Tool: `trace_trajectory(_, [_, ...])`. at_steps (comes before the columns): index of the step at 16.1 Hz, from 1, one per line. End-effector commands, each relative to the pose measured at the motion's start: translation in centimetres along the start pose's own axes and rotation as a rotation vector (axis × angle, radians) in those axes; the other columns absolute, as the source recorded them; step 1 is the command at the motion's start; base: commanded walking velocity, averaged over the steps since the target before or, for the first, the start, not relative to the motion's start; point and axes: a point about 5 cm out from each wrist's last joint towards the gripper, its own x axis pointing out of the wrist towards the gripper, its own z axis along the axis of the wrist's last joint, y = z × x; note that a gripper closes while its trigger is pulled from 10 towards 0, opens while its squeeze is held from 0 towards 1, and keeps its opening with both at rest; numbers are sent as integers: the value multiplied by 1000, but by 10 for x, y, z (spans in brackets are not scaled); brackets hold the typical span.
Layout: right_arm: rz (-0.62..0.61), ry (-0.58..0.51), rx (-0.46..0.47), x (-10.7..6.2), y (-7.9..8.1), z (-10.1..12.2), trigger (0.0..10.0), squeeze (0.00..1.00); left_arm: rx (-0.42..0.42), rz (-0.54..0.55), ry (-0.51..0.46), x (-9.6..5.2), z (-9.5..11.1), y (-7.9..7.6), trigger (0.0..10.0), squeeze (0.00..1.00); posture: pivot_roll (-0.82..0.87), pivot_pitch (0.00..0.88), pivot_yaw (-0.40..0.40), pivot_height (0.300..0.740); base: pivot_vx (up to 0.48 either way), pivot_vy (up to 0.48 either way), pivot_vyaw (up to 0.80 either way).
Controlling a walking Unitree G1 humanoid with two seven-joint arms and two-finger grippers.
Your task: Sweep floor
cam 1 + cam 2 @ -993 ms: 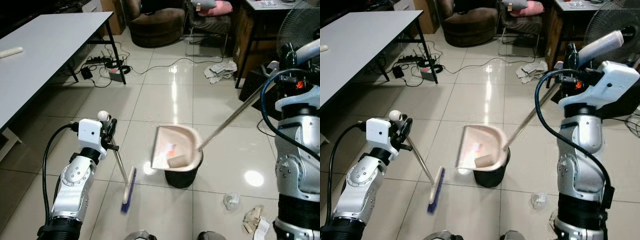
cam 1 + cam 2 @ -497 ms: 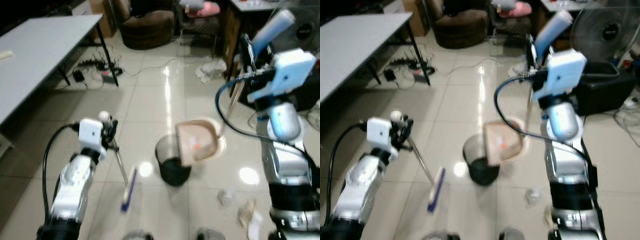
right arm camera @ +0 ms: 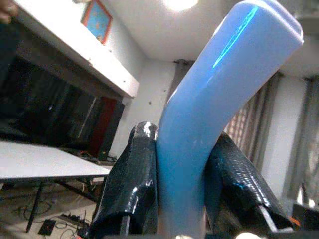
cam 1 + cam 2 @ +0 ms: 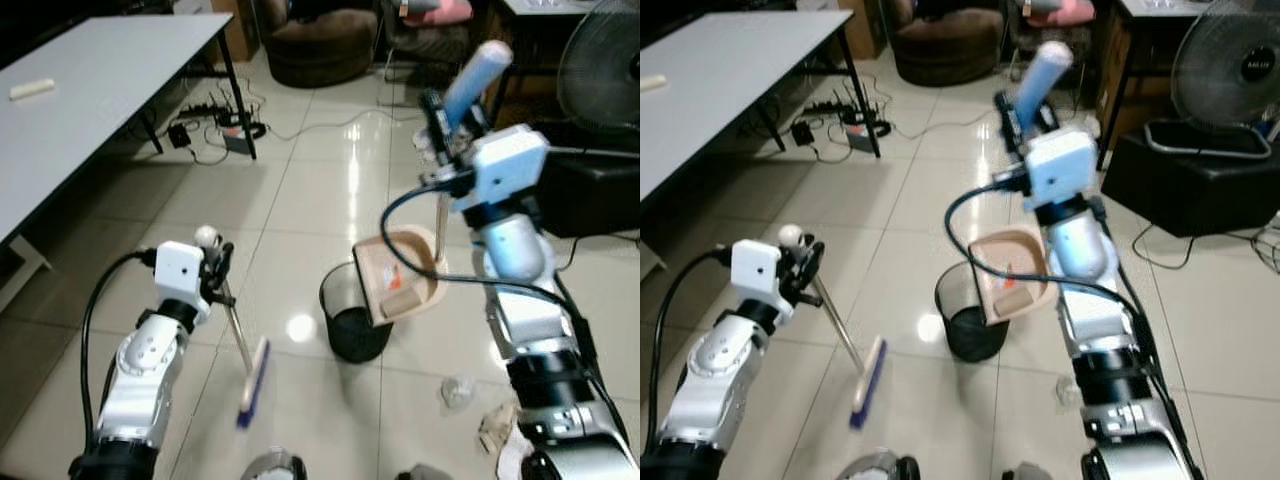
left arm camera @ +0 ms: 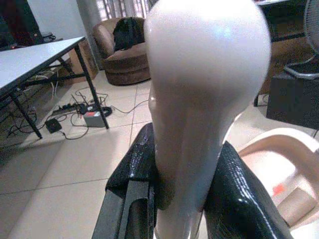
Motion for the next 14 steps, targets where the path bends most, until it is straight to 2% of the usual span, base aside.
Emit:
trace_trajectory(1, [30,-130,-49,13,4,18,10000,0,25,25,-56,1,14,9,10000,0,58,54,94,740,0,0,0])
trace_trajectory(3, [36,-143,-52,14,6,18,10000,0,25,28,-55,0,14,9,10000,0,60,60,94,740,0,0,0])
trace_trajectory(7, [161,-219,-76,23,24,20,10000,0,27,30,-53,-2,14,9,10000,0,63,67,87,740,0,0,0])
trace_trajectory(10, [335,-228,-107,15,50,17,10000,0,36,28,-47,-5,13,9,10000,0,67,71,74,740,0,0,0])
trace_trajectory(14, [383,-224,-93,8,59,10,10000,0,40,23,-43,-4,13,8,10000,0,70,57,67,740,0,0,0])
